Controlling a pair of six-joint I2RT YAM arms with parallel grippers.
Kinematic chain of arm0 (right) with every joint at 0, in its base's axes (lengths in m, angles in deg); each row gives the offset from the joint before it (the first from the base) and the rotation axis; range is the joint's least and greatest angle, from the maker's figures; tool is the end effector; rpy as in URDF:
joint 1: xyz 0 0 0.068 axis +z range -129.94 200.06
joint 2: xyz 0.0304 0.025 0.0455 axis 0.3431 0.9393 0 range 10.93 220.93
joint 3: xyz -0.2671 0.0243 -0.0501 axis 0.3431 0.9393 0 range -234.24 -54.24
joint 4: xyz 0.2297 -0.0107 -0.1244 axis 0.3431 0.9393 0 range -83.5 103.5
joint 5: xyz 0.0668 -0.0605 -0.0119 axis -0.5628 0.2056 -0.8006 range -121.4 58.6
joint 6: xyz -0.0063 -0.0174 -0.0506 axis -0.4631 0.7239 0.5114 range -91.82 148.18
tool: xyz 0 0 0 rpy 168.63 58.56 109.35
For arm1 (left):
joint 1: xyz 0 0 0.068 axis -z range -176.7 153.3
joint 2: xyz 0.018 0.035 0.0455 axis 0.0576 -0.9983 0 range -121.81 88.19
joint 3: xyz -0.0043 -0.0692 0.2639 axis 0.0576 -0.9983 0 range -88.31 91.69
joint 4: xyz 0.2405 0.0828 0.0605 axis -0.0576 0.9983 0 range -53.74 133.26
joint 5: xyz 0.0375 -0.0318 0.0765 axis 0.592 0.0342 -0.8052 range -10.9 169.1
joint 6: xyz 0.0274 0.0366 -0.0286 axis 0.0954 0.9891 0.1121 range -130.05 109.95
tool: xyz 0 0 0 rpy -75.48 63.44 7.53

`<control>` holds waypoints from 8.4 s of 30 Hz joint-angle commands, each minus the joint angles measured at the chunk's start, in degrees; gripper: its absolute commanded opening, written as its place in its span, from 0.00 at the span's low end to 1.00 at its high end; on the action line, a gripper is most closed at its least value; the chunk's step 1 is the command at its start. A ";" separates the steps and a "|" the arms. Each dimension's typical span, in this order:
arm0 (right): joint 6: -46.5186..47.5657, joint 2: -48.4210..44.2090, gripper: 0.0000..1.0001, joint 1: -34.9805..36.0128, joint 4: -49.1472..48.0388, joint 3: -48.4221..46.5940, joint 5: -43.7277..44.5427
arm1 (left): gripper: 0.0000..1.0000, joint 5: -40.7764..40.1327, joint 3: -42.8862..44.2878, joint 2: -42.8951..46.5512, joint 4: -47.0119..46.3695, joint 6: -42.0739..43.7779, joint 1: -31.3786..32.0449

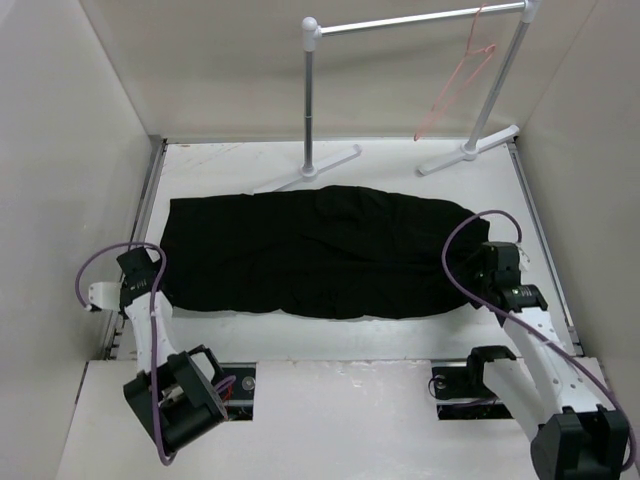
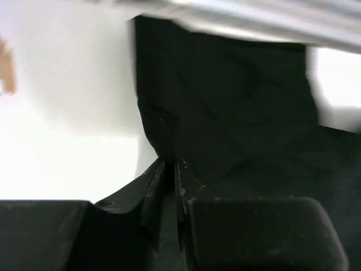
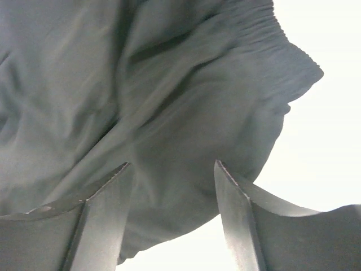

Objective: Place the trousers on the hanger
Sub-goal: Fold the trousers at the center of the board.

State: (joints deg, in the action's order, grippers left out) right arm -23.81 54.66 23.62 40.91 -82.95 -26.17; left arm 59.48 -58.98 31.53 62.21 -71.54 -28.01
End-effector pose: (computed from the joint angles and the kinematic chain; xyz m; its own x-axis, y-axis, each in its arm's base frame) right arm 0.1524 0.0062 0.2074 -0.4689 0.7569 -0.4552 0.5957 0.6515 0.4698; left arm 0.1514 0.1060 0.1887 0.2539 -0.8144 -0.5219 -0.9174 -0.0318 -0.3968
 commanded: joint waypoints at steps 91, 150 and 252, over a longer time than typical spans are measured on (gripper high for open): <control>-3.21 12.41 0.06 -17.31 8.13 -22.33 13.74 | 0.01 -17.65 44.49 -20.14 15.18 20.10 12.19; 1.27 37.64 0.72 -17.13 -22.46 -20.15 -0.30 | 0.59 15.31 6.98 -25.33 -33.50 -0.55 11.05; 5.49 42.87 0.73 -22.58 -9.89 -32.92 8.73 | 0.61 7.05 33.09 -35.73 -21.56 12.01 14.73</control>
State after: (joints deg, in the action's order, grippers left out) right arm -18.39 104.77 -0.14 32.39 -117.62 -19.50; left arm 66.00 -26.46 -12.23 42.67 -57.95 -15.75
